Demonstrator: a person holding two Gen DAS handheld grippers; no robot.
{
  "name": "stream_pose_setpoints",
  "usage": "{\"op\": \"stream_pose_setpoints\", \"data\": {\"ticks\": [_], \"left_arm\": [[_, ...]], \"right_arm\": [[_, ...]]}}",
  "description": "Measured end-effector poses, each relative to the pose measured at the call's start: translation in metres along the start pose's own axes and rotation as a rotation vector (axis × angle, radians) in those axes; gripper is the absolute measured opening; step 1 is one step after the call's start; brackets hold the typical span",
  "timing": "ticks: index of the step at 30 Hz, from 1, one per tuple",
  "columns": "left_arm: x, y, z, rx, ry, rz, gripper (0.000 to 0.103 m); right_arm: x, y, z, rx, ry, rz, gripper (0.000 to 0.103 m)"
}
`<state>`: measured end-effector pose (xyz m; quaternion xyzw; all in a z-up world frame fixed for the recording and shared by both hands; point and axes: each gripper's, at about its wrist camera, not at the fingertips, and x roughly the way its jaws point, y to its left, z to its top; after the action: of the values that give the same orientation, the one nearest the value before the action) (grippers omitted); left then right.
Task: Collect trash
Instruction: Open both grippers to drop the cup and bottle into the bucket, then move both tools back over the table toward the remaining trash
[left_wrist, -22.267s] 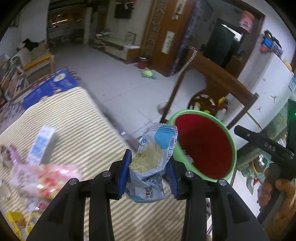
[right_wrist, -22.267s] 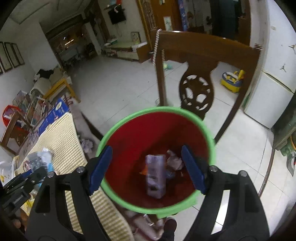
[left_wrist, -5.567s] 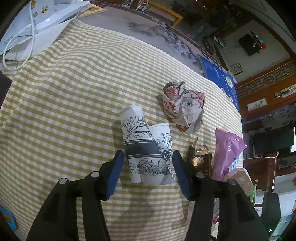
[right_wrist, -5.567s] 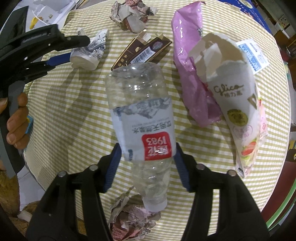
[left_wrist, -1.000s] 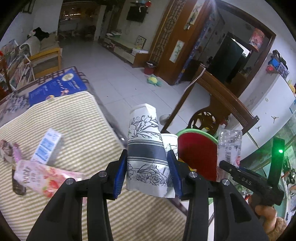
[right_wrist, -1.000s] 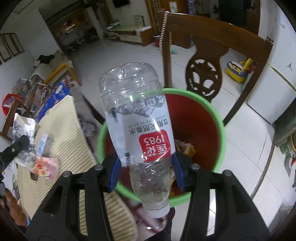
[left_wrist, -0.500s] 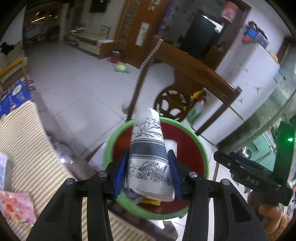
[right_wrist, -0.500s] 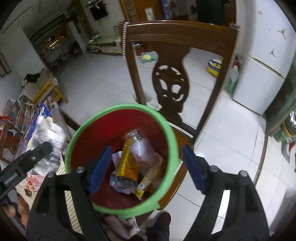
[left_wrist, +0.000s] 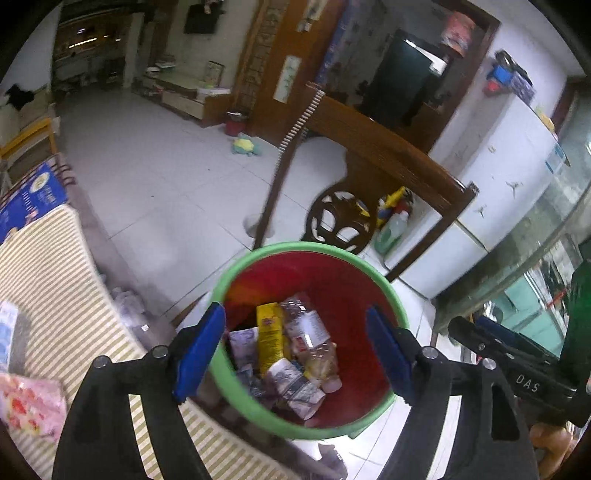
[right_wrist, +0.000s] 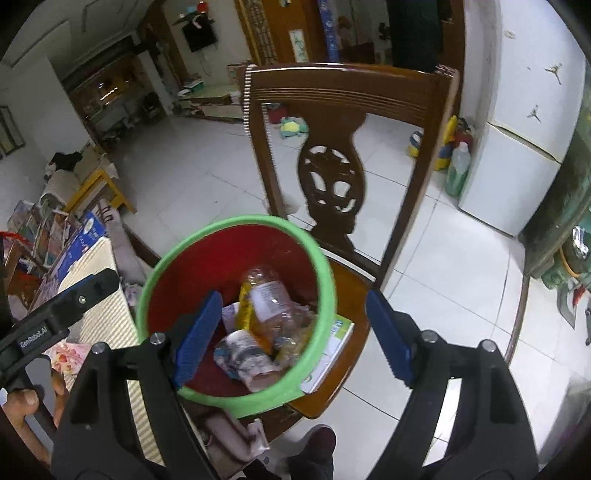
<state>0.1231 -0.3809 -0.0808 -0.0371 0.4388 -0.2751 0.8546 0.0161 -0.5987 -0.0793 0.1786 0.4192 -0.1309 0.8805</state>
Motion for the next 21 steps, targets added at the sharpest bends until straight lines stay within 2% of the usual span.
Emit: {"op": "stream_pose_setpoints", "data": {"ticks": [9,21], "left_arm": [[-0.057,0.063,-0.030,-0.121,-0.059,0.100,0.076],[-0.139,0.183,-0.092,-0.320,-0.116,0.255,0.076]], "right_arm": [[0.008,0.070,-0.017,-0.127,0.047,0.095,0.081],[0.016,0.196,-0.069,-0.327,0.132,0.197,0.083]]}}
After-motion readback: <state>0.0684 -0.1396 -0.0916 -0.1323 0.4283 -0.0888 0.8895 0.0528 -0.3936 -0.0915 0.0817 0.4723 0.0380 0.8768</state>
